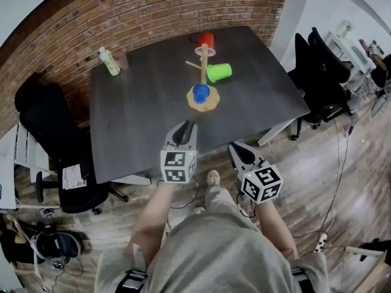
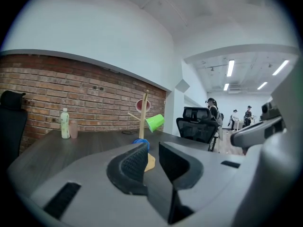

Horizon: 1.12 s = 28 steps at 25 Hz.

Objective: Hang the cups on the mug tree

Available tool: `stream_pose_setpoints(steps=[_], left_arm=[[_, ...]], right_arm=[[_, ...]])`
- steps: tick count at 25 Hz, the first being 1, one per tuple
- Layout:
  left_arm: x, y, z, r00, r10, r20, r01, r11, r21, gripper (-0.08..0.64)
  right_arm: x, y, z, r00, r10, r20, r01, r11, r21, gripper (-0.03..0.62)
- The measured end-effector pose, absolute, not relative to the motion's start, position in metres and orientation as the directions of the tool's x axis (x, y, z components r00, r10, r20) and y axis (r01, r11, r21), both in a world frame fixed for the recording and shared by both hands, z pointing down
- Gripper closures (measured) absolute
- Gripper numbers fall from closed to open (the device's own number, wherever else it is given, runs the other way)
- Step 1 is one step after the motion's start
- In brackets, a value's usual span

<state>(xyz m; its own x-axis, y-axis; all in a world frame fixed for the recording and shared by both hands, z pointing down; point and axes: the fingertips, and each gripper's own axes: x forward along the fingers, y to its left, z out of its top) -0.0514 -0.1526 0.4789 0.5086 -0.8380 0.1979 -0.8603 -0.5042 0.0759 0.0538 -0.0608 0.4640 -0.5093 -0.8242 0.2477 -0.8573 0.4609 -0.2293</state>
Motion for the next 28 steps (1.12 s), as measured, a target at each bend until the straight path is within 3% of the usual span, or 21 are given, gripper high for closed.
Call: stream_pose_setpoints(steps=[11,28], left_arm=[[-0.089,-0.08,0.468,0.486,-0.856,0.173,-0.872,-0.463,0.158,0.535],[-0.132,-0.006,0.476,0.482,-0.852,0.205,-0.871,-0.439,0.222,0.545]], right_arm=[[0.041,-0.022,0.46,-0.5,-0.836,0.226,-0.864,0.462,-0.201,0.594],[0.023,0.014,0.463,-0.493,-0.841,0.224,-0.869,0.465,-0.168,0.595]])
